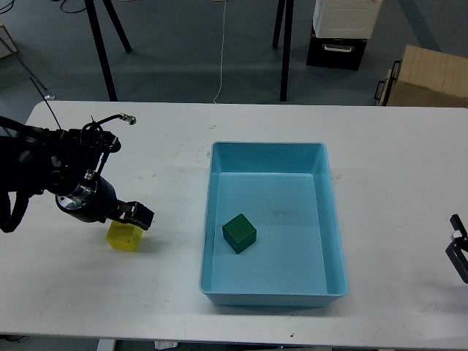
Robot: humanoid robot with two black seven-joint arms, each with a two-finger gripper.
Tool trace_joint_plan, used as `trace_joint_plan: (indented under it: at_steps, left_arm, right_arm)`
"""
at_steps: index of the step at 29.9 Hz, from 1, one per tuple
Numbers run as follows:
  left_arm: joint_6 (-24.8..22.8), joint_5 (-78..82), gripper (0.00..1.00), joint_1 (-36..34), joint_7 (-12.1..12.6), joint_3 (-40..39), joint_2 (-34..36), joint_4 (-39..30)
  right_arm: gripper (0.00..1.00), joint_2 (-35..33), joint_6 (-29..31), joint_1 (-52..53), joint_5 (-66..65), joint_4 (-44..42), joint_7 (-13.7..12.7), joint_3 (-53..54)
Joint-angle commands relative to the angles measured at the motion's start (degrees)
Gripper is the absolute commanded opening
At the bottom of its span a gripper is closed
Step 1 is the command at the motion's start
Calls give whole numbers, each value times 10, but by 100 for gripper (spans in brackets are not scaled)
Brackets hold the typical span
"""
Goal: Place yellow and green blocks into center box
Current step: 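Close the left gripper on the yellow cube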
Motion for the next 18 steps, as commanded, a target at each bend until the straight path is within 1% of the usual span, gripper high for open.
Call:
trace_joint_plan:
  at_steps: [1, 7, 9, 11, 15, 18]
  left_arm:
    - [0, 1, 100, 25, -1, -7, -2, 19]
    - [0, 49, 100, 79, 0, -47, -7, 41]
    - [0, 75, 97, 91, -5, -58, -6, 38]
    - [0, 96, 92, 93, -10, -65, -2, 36]
    - [0, 105, 72, 91, -31, -69, -1, 33]
    - [0, 116, 65, 88, -39, -80, -1, 32]
  right_arm:
    - [100, 0, 0, -1, 0, -3, 0, 0]
    - [100, 0, 0, -1, 0, -3, 0, 1]
    - [100, 0, 0, -3, 0, -2, 0, 2]
    - [100, 0, 0, -3, 1, -2, 0, 2]
    - [100, 0, 0, -11, 1, -2, 0, 2]
    - [100, 0, 0, -15, 1, -2, 0, 2]
